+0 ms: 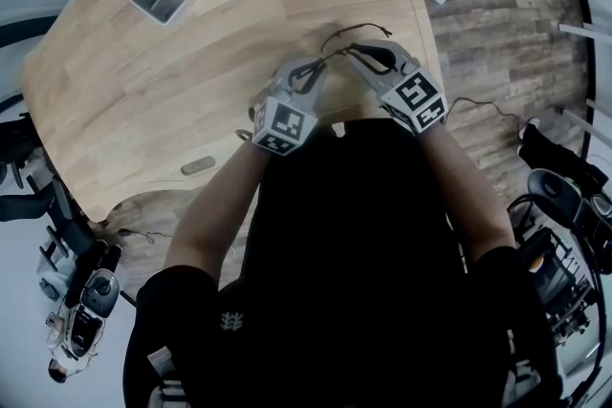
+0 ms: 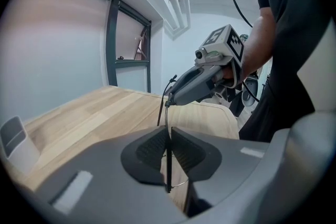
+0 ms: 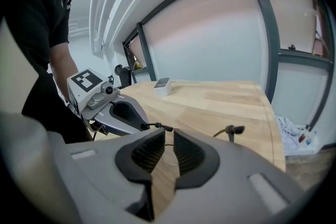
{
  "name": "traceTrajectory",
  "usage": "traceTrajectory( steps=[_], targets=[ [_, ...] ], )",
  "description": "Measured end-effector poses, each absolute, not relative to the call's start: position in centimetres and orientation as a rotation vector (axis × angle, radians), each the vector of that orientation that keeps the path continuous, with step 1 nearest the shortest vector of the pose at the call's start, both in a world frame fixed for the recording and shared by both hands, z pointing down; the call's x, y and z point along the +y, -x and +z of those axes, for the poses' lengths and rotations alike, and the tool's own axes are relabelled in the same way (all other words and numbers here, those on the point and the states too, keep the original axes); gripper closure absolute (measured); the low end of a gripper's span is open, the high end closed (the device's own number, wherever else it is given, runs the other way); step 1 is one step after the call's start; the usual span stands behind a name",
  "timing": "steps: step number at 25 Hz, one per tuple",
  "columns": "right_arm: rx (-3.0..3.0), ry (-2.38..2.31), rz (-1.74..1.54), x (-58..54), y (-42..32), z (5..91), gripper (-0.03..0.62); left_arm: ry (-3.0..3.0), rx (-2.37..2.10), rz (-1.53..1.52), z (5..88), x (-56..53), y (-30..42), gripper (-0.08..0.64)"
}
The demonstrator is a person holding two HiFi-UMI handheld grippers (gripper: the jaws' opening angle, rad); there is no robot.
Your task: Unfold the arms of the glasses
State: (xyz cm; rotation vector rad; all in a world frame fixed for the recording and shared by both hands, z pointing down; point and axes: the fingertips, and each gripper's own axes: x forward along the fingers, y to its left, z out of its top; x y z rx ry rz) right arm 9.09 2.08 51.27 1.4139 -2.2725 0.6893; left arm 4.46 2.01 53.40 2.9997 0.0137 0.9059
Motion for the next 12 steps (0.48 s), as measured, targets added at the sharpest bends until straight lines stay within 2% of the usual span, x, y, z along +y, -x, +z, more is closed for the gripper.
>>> traceTrajectory(
  steps=[12],
  targets=[
    [-2.34, -1.392, 0.625, 2.1, -7.3, 49.4, 0.557, -2.999, 0.044, 0.988, 54.6, 2.2, -3.7, 0.523]
  ],
)
